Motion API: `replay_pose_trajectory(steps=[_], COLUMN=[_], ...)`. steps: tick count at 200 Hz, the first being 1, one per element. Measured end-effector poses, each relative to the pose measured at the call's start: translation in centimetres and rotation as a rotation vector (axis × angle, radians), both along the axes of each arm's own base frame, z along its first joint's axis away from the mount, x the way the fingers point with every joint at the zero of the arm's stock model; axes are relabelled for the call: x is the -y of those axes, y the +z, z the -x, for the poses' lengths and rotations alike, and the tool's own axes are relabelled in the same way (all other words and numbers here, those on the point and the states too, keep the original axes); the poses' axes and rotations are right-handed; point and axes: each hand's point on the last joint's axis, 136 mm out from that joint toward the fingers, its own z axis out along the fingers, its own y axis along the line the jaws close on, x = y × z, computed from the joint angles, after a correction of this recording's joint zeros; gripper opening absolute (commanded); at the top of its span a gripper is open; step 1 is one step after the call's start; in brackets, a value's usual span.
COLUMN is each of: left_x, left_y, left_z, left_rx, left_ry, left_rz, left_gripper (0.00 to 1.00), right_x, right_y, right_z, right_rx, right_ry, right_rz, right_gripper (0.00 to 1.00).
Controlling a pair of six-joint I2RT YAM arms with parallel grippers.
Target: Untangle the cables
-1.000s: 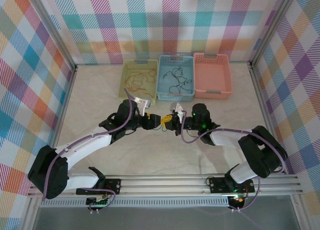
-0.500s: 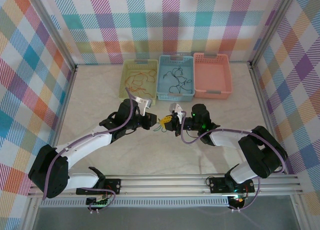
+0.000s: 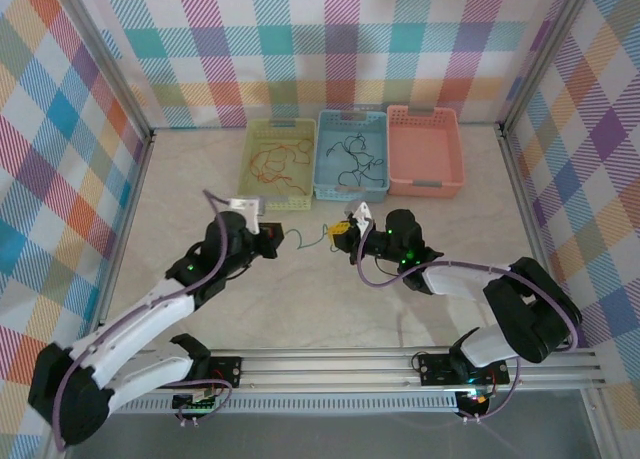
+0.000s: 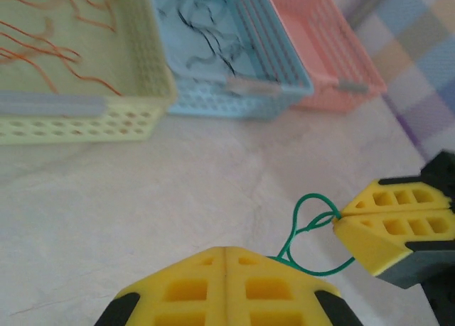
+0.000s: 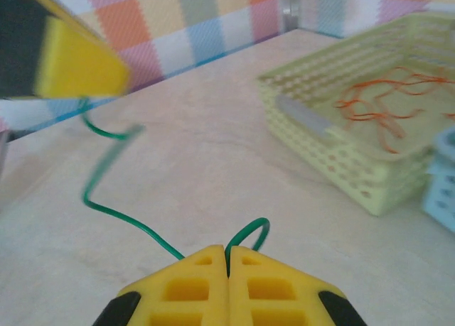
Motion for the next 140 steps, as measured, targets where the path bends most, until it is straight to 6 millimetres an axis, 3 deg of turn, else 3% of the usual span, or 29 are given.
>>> replay_pose_trajectory(steps=[77,140], left_x=[-5.5,-6.5], left_y=[5.6,5.6], left_z=[3.6,5.1], left_rx=[0.196,0.214], left_ry=[0.154,0.138], left_rz=[0.155,0.115], left_gripper=[0.0,0.0], right_x=[3.3,4.2], right_y=[-1.1,-1.0], right_z=[-3.7,-4.4], right_rx=[-0.036,-0.088], right_ry=[-0.279,-0.334], right_rz=[0.042,-0.005], right_gripper=[0.0,0.0])
